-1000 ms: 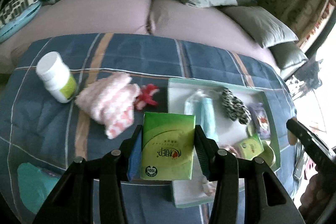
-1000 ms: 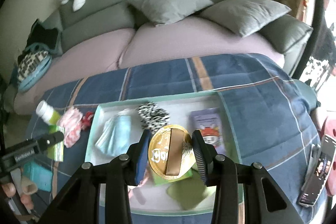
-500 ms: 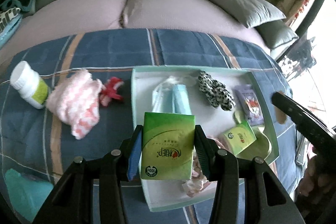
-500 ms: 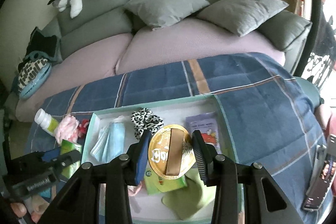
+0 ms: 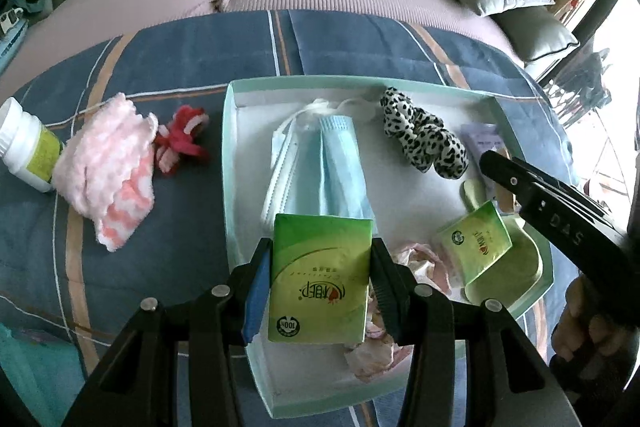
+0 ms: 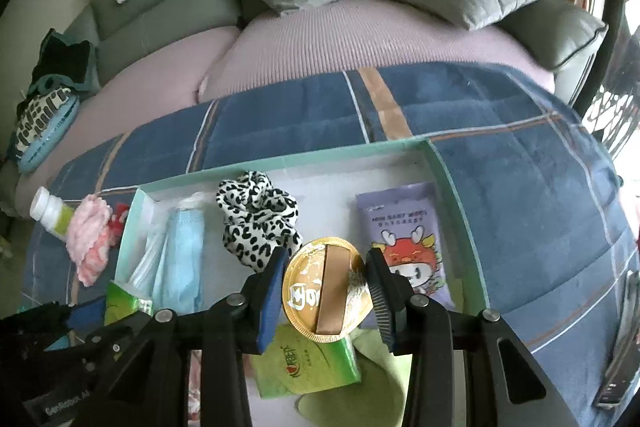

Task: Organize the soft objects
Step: 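Carry the green pack with the left tool while the right tool carries the sponge to the tray, then open both tools to drop the green pack and yellow sponge into the tray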

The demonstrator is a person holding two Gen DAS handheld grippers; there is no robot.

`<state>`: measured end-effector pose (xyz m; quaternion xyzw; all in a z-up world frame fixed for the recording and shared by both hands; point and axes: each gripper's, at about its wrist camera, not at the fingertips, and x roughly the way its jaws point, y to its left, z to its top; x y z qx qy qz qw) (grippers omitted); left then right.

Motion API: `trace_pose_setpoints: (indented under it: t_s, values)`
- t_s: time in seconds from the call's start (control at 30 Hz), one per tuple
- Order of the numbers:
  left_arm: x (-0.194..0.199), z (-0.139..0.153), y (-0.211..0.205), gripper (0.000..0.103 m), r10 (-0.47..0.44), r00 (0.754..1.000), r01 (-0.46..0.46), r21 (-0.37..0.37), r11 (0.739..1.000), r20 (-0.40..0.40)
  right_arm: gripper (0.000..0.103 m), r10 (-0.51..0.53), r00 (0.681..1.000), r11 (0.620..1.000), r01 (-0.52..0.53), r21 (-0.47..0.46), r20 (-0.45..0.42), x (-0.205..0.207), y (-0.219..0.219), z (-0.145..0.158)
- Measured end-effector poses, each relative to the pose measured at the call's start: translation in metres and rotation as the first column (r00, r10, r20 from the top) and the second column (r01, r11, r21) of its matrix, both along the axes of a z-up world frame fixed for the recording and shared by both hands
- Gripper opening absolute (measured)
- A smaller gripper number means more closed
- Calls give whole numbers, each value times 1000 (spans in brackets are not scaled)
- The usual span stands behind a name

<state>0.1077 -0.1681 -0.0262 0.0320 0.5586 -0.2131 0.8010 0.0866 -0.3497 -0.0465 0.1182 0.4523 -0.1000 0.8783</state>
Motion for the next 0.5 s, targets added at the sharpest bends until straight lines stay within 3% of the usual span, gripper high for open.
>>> trace_pose_setpoints:
  t_s: [0.5]
  values:
    - [2, -12, -4, 49, -2, 1000, 2, 15, 1000, -20, 45, 1, 1000, 1000, -1, -18, -28, 6, 1, -5]
